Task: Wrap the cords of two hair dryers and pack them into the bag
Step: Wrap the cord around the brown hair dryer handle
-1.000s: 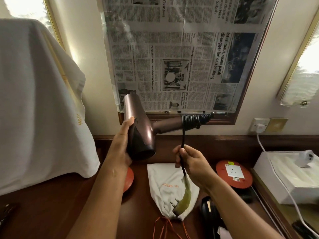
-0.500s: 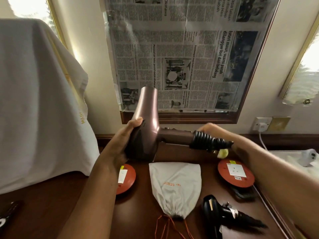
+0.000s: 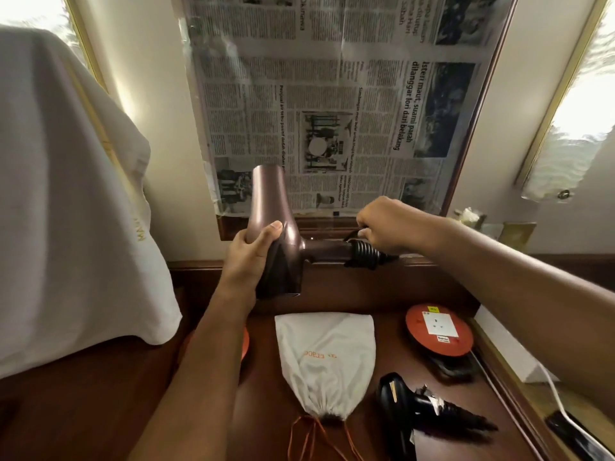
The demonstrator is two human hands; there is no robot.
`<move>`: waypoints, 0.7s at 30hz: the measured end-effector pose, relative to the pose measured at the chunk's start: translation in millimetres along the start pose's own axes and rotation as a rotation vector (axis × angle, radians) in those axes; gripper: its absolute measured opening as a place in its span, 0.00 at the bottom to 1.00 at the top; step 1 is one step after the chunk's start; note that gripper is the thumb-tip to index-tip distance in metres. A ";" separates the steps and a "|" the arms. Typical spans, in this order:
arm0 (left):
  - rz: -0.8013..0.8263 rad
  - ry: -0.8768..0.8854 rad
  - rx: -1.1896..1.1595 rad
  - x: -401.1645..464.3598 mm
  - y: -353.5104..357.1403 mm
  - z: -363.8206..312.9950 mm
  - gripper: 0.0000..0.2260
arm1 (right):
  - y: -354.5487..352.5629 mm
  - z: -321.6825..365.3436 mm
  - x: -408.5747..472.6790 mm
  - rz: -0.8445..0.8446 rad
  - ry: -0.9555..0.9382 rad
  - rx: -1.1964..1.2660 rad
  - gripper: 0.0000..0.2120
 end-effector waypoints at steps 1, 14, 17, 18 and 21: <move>-0.032 0.015 -0.007 0.6 0.3 0.7 0.26 | 3.7 1.0 -0.7 -0.019 0.028 0.023 0.11; -0.106 -0.047 -0.195 -1.4 1.5 22.6 0.29 | 67.7 -2.7 -18.9 -0.364 0.340 1.556 0.04; -0.085 -0.099 -0.265 0.9 -1.9 28.9 0.23 | 77.1 3.1 -28.1 -0.330 0.257 1.439 0.06; -0.075 -0.111 -0.296 1.0 -3.2 29.9 0.22 | 78.3 4.5 -31.1 -0.321 0.213 1.337 0.05; -0.053 -0.143 -0.362 1.1 -7.4 32.0 0.25 | 85.2 4.3 -35.4 -0.193 0.110 1.156 0.09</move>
Point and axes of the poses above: each hand's wrist, its own x-axis towards the middle knuckle, its own y-axis out of the palm, z = x × y, the point moved 4 cm from there along x, towards the middle knuckle, and after that the axes turned 15 degrees about x, right-handed, at the moved point
